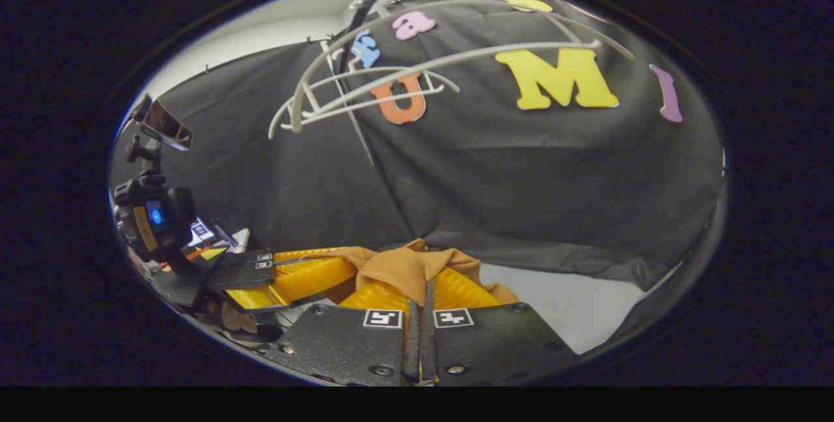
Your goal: Grasp the clothes on the hanger with both hands and then place them into the laundry hamper below.
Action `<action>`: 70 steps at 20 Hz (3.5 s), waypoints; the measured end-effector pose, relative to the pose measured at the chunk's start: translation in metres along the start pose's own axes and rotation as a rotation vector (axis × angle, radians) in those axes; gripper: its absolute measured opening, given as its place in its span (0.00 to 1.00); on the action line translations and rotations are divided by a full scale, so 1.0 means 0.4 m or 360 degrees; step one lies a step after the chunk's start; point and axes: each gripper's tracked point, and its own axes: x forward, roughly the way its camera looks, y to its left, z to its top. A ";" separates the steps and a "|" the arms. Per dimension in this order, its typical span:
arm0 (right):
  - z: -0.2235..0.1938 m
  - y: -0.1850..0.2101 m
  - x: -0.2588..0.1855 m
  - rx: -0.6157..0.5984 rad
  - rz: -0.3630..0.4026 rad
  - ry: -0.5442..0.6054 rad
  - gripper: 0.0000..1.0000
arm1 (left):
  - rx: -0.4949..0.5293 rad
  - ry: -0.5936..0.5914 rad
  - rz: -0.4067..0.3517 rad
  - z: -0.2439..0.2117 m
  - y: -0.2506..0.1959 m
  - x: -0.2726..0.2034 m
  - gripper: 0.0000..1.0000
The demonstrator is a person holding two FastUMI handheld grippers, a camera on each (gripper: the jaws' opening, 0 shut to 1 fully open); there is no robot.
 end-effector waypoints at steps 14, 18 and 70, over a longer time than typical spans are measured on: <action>-0.466 -0.121 0.129 -0.0246 -0.0227 0.0875 0.05 | -0.0248 0.0691 0.0193 -0.584 0.104 0.045 0.05; -0.441 -0.126 0.143 -0.0155 -0.0253 0.0952 0.05 | -0.0206 0.0799 0.0152 -0.628 0.075 0.022 0.05; 0.243 0.346 -0.806 -0.0139 -0.0789 -0.0816 0.98 | 0.0426 -0.0481 0.0117 0.248 -0.065 -0.708 1.00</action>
